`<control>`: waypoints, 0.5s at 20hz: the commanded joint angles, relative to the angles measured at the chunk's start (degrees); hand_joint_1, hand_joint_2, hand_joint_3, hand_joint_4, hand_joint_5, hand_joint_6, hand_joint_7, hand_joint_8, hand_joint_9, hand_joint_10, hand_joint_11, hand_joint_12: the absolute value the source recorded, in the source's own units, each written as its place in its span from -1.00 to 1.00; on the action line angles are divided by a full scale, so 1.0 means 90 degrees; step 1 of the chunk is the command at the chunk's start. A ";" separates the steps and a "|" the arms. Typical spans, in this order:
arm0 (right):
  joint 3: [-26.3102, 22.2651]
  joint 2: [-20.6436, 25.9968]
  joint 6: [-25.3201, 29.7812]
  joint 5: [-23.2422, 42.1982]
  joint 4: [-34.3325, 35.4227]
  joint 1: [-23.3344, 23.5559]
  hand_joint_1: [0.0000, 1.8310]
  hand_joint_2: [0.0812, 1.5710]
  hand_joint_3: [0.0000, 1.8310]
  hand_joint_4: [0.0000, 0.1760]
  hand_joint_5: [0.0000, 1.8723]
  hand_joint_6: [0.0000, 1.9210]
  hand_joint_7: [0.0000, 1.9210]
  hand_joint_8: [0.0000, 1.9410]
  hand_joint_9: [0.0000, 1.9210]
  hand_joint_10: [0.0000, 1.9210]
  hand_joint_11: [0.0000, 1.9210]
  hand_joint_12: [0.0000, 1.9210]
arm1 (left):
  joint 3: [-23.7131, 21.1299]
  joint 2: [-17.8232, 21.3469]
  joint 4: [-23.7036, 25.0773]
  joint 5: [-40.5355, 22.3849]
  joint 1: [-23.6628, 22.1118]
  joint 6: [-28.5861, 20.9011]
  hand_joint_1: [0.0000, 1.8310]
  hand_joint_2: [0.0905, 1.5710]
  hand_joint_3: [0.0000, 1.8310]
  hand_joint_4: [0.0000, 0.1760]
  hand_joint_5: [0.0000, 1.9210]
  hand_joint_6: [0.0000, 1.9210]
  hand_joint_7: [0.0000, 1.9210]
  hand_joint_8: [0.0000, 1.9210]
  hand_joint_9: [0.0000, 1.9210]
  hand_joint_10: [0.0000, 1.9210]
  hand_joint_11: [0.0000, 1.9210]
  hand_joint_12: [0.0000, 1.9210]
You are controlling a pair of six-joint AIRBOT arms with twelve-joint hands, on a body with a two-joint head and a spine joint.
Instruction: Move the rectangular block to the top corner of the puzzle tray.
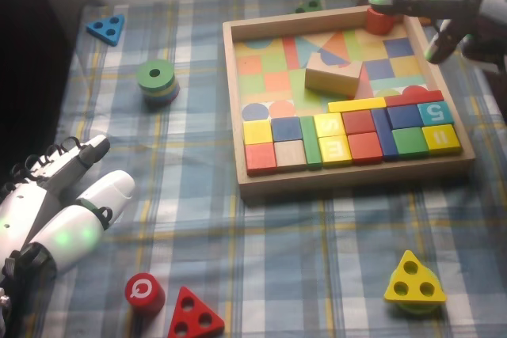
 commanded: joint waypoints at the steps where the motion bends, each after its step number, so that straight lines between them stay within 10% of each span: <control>1: 0.0136 -0.0004 0.0364 0.0244 -0.0271 0.0210 0.97 0.35 -1.00 -1.00 -0.60 -0.98 0.49 1.00 0.67 1.00 0.69 1.00 | 0.0022 0.0038 0.0273 -0.0703 0.0007 -0.0044 -1.00 0.61 -1.00 -0.31 -0.70 -1.00 -0.77 -1.00 -0.92 -1.00 -1.00 -1.00; 10: 0.0908 -0.0532 0.2443 -0.0886 -0.3123 0.1386 1.00 0.36 -1.00 -1.00 -0.55 -1.00 0.50 1.00 0.71 1.00 0.75 1.00 | 0.0017 0.0044 0.0262 -0.0678 0.0017 -0.0043 -1.00 0.59 -1.00 -0.27 -0.70 -1.00 -0.77 -1.00 -0.93 -1.00 -1.00 -1.00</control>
